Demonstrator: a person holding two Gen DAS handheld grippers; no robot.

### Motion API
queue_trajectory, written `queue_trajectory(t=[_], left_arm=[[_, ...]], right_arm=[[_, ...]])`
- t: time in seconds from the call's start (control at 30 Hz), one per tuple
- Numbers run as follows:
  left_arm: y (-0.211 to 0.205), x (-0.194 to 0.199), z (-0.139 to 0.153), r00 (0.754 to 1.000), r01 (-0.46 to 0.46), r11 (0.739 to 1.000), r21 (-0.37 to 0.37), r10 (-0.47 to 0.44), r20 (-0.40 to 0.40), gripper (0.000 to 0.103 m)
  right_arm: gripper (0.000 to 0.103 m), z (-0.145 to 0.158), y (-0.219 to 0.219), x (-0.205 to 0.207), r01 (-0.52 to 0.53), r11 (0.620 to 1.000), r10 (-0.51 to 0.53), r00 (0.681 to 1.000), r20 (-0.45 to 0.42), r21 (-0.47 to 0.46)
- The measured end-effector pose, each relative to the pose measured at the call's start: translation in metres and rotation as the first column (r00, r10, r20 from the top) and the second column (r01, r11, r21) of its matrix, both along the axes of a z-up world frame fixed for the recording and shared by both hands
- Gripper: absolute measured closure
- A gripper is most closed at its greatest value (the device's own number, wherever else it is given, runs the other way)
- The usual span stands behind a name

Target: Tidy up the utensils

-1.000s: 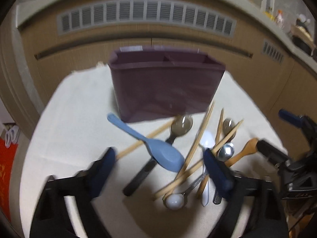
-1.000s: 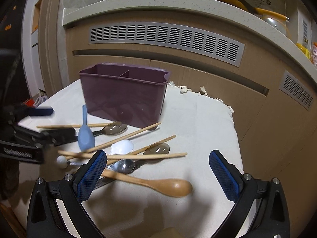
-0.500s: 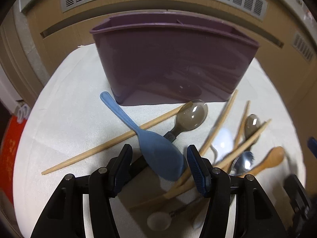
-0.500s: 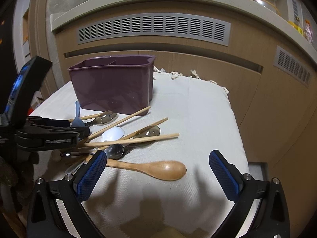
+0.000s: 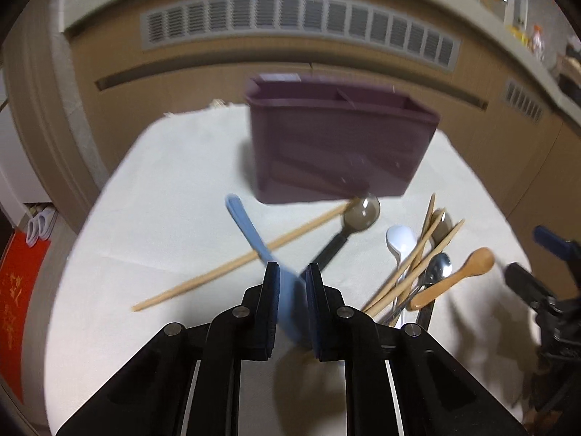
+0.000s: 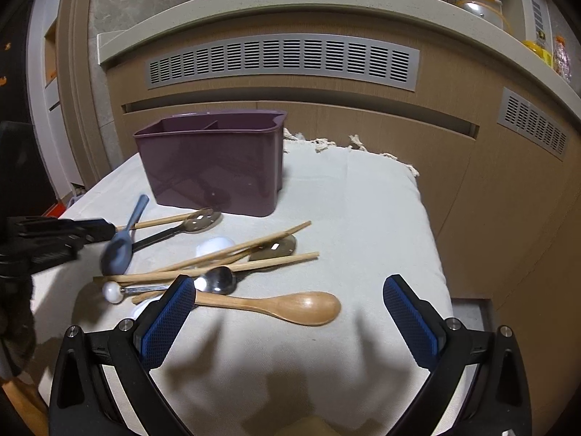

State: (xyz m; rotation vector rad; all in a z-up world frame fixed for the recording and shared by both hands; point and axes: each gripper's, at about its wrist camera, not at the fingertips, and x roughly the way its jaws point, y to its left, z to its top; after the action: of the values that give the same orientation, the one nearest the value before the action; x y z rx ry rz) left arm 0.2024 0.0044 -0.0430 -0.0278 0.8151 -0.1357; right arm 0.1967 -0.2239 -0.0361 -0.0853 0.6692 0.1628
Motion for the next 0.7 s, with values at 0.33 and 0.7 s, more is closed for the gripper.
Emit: queue_trajectory(t=[0.33, 0.7], left_arm=[[0.043, -0.008, 0.003, 0.994, -0.098, 0.995, 0.002, 0.098, 0.037, 0.084], [0.079, -0.005, -0.001, 0.978, -0.169, 0.986, -0.007, 0.169, 0.126, 0.038]], right_arm=[[0.018, -0.003, 0.054, 0.045, -0.071, 0.995, 0.079, 0.990, -0.113, 0.077], [0.022, -0.046, 0.120, 0.113, 0.173, 0.983, -0.151, 0.947, -0.283, 0.053]])
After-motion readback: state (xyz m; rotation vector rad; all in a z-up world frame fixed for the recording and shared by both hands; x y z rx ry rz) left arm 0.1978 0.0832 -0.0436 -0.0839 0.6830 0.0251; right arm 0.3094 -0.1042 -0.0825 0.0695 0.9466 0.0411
